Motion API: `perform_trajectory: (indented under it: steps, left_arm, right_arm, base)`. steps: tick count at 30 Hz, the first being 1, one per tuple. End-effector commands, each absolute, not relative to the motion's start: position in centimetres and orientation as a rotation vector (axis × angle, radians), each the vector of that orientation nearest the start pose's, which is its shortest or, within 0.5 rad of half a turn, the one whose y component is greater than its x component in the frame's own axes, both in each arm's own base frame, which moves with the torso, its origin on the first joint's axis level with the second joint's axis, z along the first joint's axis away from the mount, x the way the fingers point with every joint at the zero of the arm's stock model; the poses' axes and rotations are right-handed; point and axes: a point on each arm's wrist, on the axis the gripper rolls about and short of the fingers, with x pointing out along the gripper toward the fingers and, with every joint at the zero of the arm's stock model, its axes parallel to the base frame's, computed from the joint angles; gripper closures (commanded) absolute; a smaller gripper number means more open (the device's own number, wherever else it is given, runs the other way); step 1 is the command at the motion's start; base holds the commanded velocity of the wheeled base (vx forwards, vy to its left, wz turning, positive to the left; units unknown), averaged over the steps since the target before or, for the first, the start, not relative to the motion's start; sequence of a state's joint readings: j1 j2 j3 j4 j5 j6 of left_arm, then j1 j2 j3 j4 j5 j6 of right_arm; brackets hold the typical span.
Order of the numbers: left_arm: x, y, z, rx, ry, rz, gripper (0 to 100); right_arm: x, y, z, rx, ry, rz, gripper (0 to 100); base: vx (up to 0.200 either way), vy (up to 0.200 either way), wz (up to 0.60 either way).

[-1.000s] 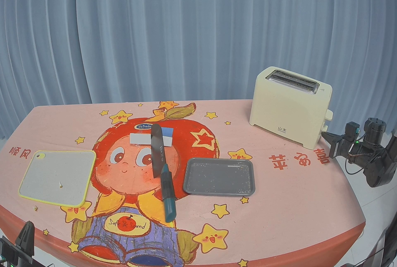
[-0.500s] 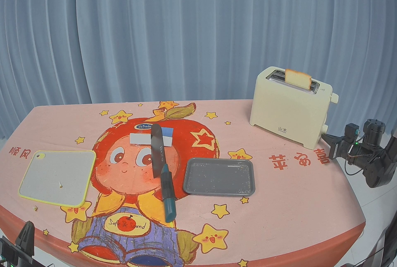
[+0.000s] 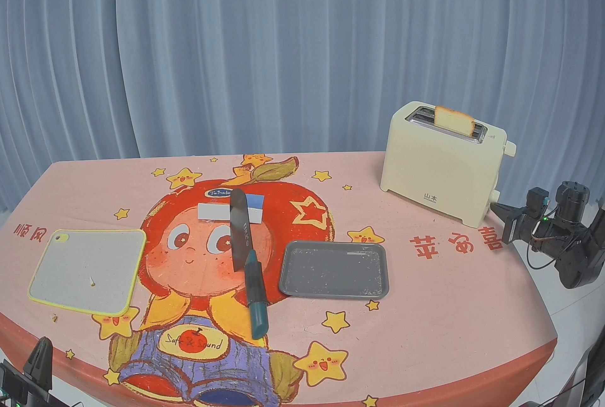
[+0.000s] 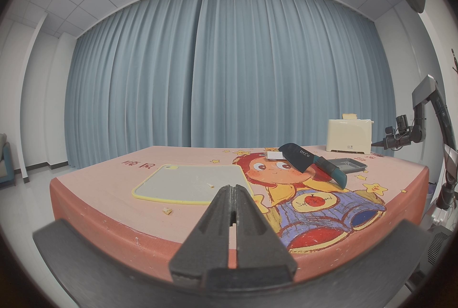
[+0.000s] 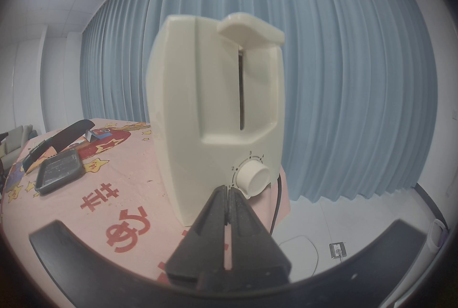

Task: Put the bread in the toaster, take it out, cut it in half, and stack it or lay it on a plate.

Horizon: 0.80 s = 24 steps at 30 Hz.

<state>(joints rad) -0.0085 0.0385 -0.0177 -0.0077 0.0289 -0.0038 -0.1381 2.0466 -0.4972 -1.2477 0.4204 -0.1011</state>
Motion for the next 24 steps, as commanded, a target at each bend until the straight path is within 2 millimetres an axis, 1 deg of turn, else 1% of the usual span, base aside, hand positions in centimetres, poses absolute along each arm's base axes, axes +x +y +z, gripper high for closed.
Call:
perform_trajectory:
  steps: [1,2,9,16,21,24]
  left_arm:
    - [-2.0,0.1,7.7,-0.003,0.029,0.022,100]
    - [-2.0,0.1,7.7,-0.004,0.029,0.02,100]
    - [-2.0,0.1,7.7,-0.004,0.029,0.022,100]
    - [-2.0,0.1,7.7,-0.004,0.029,0.02,100]
    - [-2.0,0.1,7.7,-0.004,0.031,0.022,100]
    - [-2.0,0.1,7.7,-0.004,0.031,0.022,100]
  right_arm:
    - [30.1,-3.2,8.1,-0.031,0.236,0.296,100]
    - [29.7,-3.1,8.8,-0.034,0.22,0.297,100]
    - [28.4,-2.3,10.6,-0.044,0.169,0.32,100]
    - [26.7,-2.1,14.1,-0.068,0.057,0.32,100]
    - [25.0,-1.6,16.0,-0.046,0.049,0.331,100]
    - [24.3,-1.4,16.7,-0.035,0.064,0.336,100]
  base:
    - [0.0,0.0,0.0]
    - [0.0,0.0,0.0]
    - [0.0,0.0,0.0]
    - [0.0,0.0,0.0]
    - [0.0,0.0,0.0]
    - [0.0,0.0,0.0]
